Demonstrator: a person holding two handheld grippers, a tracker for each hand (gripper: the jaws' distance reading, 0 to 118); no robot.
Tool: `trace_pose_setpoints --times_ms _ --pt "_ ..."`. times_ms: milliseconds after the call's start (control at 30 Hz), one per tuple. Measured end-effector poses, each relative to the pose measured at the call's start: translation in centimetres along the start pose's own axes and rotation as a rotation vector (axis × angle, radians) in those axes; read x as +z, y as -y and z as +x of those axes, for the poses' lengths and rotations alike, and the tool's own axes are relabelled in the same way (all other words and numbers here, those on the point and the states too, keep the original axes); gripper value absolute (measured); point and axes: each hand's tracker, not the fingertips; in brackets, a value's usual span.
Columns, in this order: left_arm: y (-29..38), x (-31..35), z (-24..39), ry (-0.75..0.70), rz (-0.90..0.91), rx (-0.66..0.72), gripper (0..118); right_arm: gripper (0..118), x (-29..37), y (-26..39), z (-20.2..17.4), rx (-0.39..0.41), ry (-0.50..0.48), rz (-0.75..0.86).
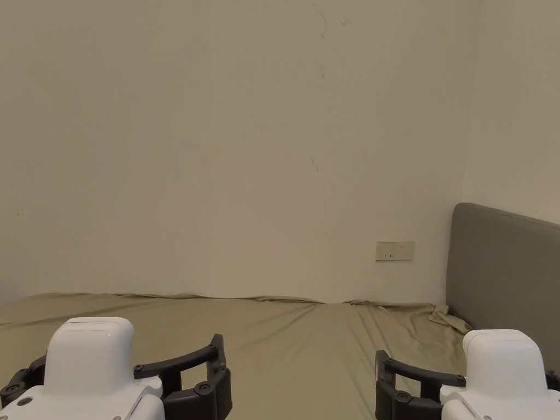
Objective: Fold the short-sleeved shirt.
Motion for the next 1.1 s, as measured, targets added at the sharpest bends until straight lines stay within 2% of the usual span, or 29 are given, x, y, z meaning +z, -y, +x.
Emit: trace_pose_setpoints --times_ms 1100 --pt "-0.15 0.25 0.15 0.014 -0.014 0.000 118 118 0.23 -0.23 -0.22 -0.014 -0.010 0.011"
